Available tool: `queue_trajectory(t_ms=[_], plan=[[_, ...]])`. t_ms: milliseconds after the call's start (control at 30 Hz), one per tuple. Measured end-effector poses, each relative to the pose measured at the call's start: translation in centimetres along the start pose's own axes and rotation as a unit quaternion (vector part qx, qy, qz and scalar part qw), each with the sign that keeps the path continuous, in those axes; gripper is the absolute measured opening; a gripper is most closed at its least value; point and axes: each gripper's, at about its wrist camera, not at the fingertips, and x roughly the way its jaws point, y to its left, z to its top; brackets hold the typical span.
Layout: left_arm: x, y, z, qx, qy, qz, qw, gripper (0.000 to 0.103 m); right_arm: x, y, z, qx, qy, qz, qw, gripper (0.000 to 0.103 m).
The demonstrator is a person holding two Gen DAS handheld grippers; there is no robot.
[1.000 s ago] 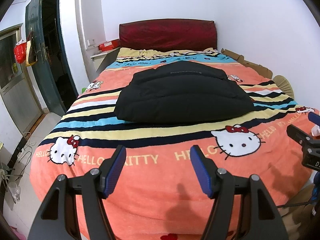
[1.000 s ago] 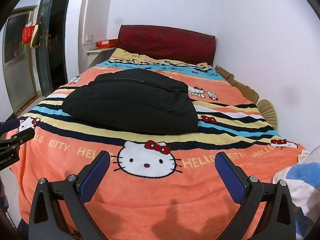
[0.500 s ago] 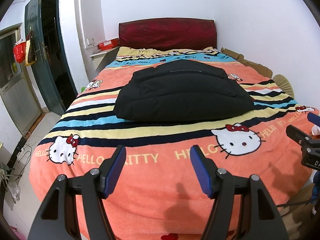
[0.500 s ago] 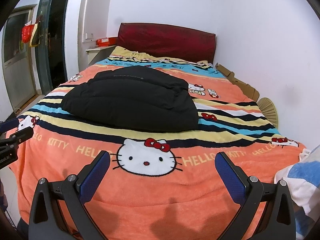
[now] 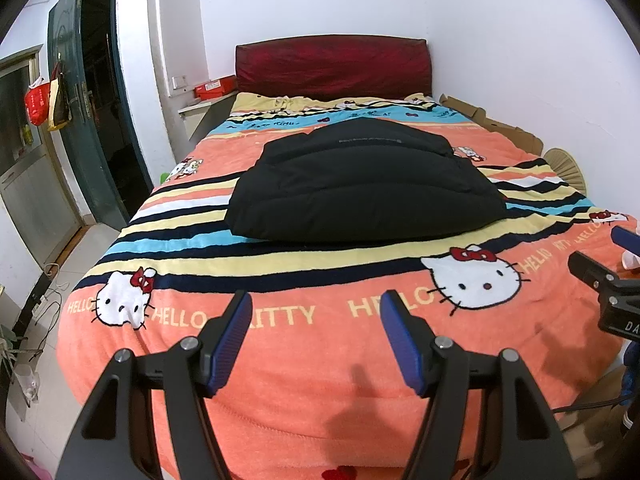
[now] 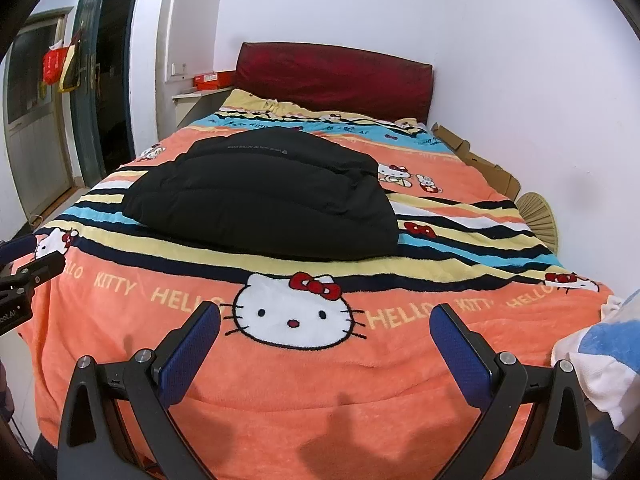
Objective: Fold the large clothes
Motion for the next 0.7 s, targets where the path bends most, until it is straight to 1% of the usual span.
queue_trajectory(t_ms=[600, 700], plan=[[0.01, 0.07, -0.04, 0.001, 0.0, 0.001, 1.0, 0.065, 0.2, 0.08, -0.25, 0.0, 0.002, 0.002, 1.0, 0.103], [0.16, -0.02, -0.46, 0.003, 0.002, 0.0, 1.0, 0.065, 0.18, 0.18, -0.3, -0.001, 0.001, 0.002, 1.0, 0.103]])
